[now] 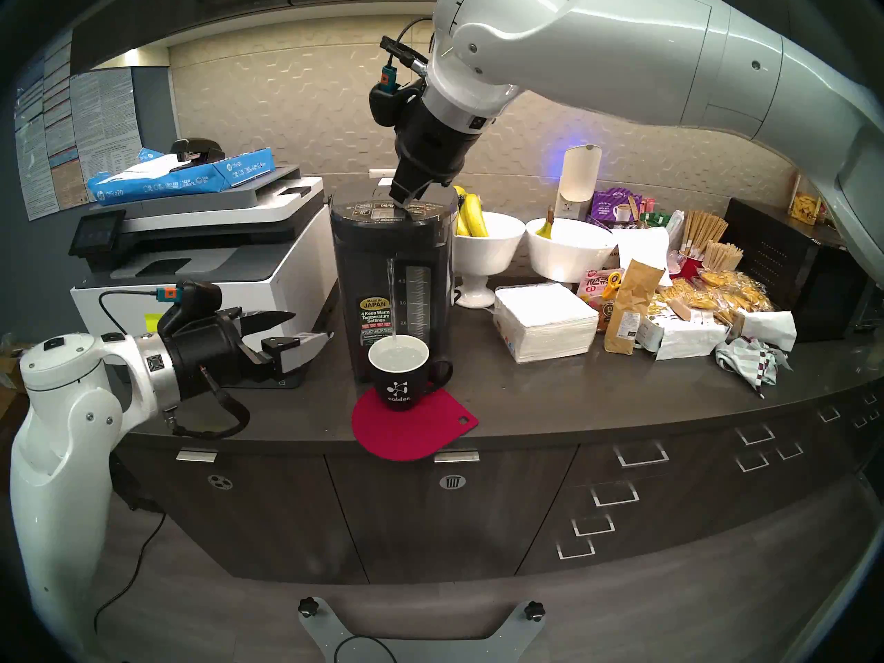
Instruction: Press the water dispenser button and fill the cup
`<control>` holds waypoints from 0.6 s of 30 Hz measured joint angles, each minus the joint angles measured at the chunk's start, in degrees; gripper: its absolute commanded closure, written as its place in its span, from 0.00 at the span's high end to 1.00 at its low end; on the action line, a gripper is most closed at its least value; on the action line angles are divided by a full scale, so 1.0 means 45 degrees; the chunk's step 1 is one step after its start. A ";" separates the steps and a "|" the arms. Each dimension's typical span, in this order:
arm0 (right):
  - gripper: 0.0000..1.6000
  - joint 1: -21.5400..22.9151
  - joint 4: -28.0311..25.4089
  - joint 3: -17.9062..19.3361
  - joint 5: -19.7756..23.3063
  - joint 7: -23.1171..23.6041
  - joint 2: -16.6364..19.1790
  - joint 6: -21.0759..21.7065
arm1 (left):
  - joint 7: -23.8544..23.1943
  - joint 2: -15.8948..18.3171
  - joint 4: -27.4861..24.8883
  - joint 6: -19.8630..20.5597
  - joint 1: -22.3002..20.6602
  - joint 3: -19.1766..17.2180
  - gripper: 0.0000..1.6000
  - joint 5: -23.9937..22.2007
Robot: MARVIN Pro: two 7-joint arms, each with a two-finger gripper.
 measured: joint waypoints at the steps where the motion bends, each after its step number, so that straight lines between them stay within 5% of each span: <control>1: 0.00 0.0001 0.0000 -0.0001 0.0000 0.0000 0.0000 0.0000 | 0.0000 0.0000 0.0000 0.0000 0.0000 0.0000 1.00 0.0000; 18: 0.00 0.0007 0.0001 0.0014 0.0015 -0.0027 0.0006 0.0000 | 0.0000 0.0000 0.0000 0.0000 0.0000 0.0000 1.00 0.0000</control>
